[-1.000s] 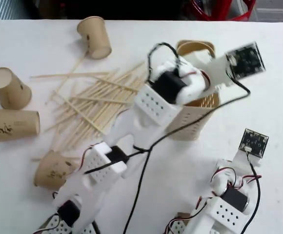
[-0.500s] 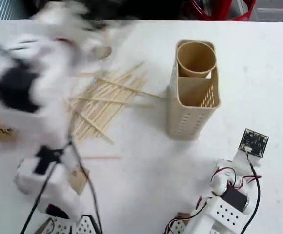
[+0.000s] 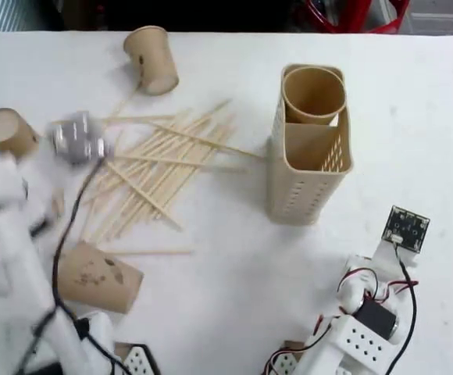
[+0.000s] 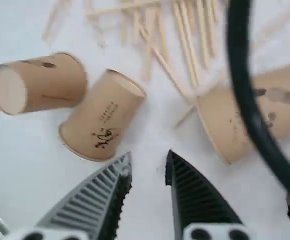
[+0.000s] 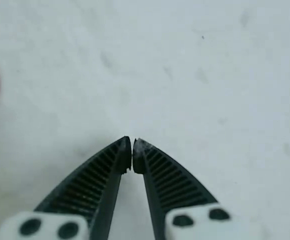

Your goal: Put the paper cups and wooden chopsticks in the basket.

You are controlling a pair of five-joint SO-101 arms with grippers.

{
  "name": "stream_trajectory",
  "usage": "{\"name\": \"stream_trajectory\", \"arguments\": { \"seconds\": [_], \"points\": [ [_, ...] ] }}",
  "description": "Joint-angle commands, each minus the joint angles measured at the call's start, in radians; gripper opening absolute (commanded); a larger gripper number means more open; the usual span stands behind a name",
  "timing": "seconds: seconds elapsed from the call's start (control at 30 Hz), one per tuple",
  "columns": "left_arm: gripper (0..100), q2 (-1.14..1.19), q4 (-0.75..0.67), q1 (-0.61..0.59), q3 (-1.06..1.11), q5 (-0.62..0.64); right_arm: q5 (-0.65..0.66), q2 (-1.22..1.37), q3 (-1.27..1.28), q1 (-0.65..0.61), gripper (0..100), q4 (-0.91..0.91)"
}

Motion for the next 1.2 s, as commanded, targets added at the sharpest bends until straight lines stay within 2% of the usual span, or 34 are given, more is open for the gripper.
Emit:
{"name": "stream_trajectory", "arguments": {
  "seconds": [0.0,0.17,0.27,0.5,0.67,0.77,0.97,1.17],
  "points": [
    [18,-0.291,-0.015,-0.163,0.316,-0.265,-0.006,-0.005,-0.003,-0.001,2.5,-0.016],
    [21,-0.397,-0.158,-0.231,0.54,-0.296,-0.006,-0.005,-0.003,-0.001,2.5,-0.016],
    [21,-0.397,-0.184,-0.229,0.646,-0.285,-0.006,-0.005,-0.003,-0.001,2.5,-0.016],
    [21,-0.397,-0.199,-0.173,0.799,-0.216,-0.006,-0.005,-0.003,-0.001,2.5,-0.016],
    [21,-0.397,-0.348,-0.128,0.859,-0.121,-0.006,-0.005,-0.003,-0.001,2.5,-0.016],
    [21,-0.397,-0.361,-0.056,0.881,-0.091,-0.006,-0.005,-0.003,-0.001,2.5,-0.016],
    [21,-0.398,-0.362,0.15,0.878,0.078,-0.006,-0.005,-0.003,-0.001,2.5,-0.016],
    [15,-0.406,-0.362,0.401,0.845,0.269,-0.006,-0.005,-0.003,-0.001,2.5,-0.016]
  ]
}}
